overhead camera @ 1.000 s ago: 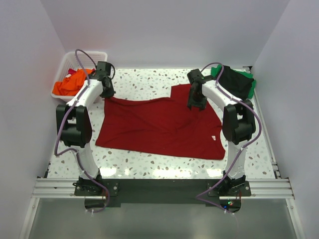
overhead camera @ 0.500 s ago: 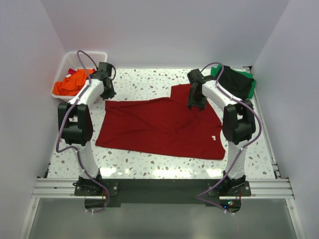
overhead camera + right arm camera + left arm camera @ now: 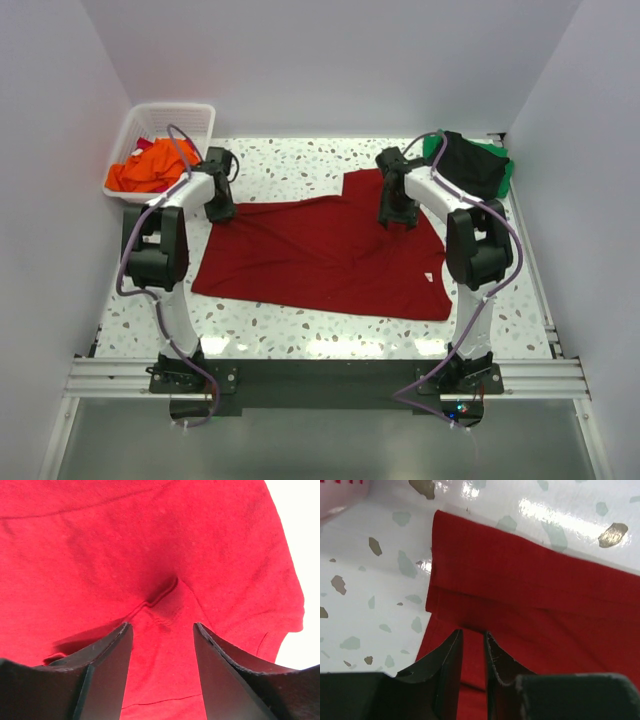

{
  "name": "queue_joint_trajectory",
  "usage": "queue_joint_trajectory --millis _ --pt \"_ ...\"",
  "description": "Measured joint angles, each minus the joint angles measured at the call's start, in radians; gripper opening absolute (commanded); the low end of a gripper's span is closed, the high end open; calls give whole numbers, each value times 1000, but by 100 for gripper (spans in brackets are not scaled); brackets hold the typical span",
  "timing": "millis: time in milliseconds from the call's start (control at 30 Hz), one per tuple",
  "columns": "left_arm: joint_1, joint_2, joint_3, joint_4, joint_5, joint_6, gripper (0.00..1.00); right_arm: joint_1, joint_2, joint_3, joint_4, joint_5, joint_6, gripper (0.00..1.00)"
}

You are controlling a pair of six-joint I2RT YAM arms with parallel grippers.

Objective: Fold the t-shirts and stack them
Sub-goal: Fold the tshirt

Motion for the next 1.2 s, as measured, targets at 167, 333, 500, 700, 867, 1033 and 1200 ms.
queue_joint_trajectory --millis 167,333,500,700,867,1033,1200 --pt "-6 -29 -31 13 0 -3 28 0 2 -13 8 6 3 57" --pt "-6 -79 -61 26 -1 -17 27 0 29 -23 23 6 3 59" --pt "-6 -114 -93 31 -6 -39 27 -13 45 -55 42 -17 13 59" --pt "-7 -152 -166 24 -9 -85 27 -64 43 -71 55 -106 39 58" --pt "-17 -170 -221 -6 -7 -127 26 -96 42 -76 56 -130 46 58" --pt "-65 -192 -291 -50 0 -167 27 -105 41 -77 56 -130 45 57" --pt "-100 -249 -361 -84 28 -206 27 -106 41 -77 56 -130 44 57"
